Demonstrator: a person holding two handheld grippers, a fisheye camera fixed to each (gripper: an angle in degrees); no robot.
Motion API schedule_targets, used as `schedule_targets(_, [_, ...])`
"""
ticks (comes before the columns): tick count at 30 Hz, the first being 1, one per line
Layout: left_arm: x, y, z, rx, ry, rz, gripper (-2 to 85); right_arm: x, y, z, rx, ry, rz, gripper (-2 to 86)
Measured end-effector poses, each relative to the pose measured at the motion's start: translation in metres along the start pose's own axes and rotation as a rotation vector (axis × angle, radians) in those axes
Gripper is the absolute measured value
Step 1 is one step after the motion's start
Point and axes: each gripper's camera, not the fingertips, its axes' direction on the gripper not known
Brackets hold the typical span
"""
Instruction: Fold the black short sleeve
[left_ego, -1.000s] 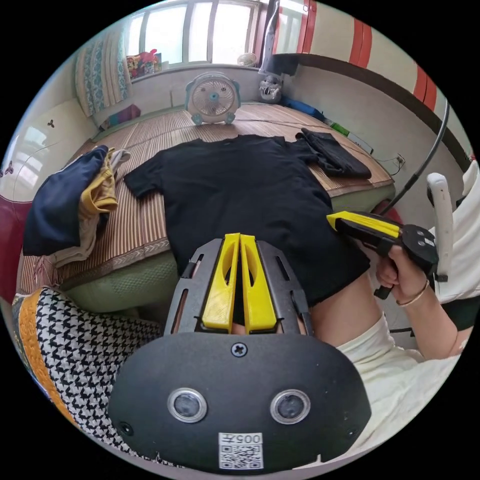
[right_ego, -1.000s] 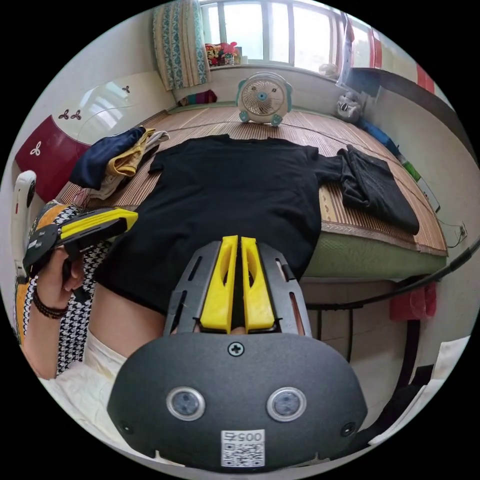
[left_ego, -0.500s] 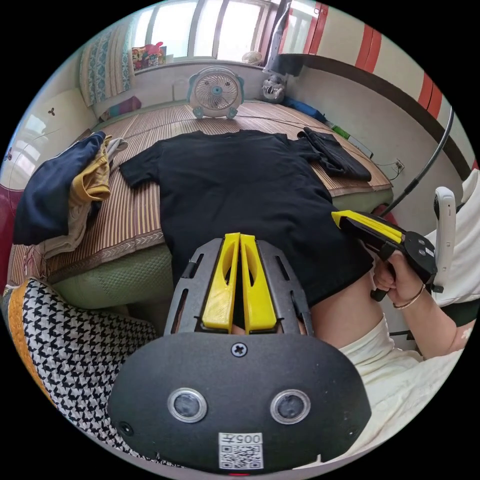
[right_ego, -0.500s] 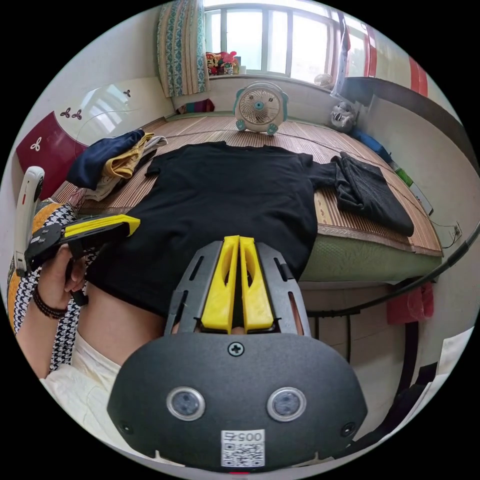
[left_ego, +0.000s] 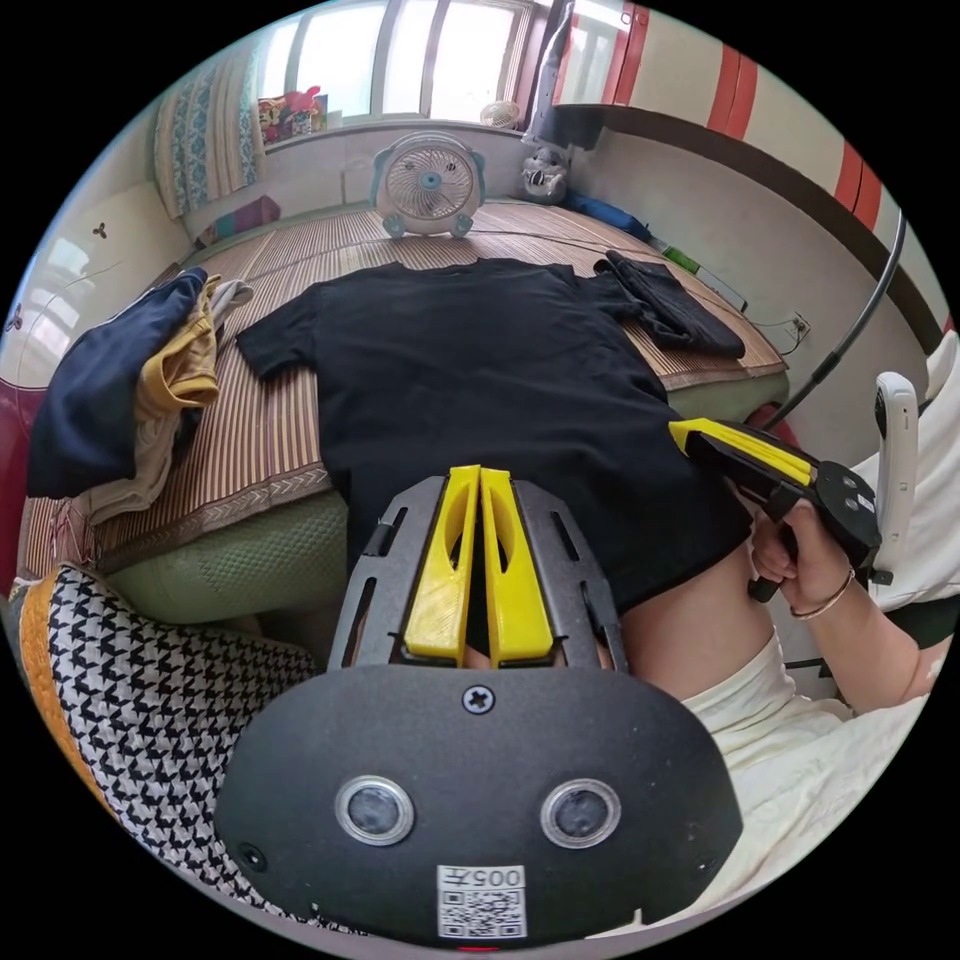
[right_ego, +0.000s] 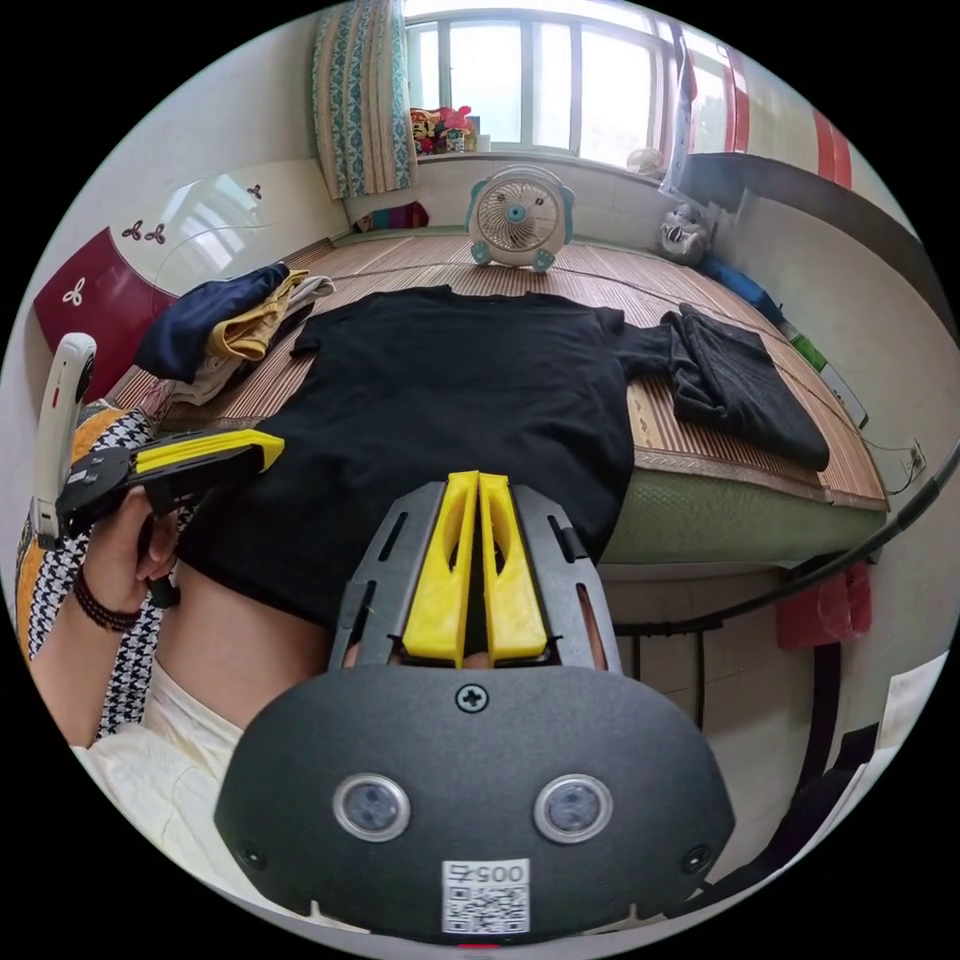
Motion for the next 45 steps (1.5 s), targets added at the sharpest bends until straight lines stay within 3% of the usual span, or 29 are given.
schedule_targets(31, [-0.015,-0.019,0.029,-0.016,-0.098,0.026,-0.4,0.008,0.002,0.007,0.002,-0.065,0.028,-0.9])
schedule_targets(41, [-0.063,-0.028,0.035,-0.030,0.050,-0.042,0.9,0.009,0.004,0.008,0.006,-0.071,0.035,-0.9])
schedule_targets(45, [-0.086,-0.034,0.037,-0.038,0.165,-0.069,7.1,0.010,0.004,0.010,0.006,-0.092,0.045,-0.9])
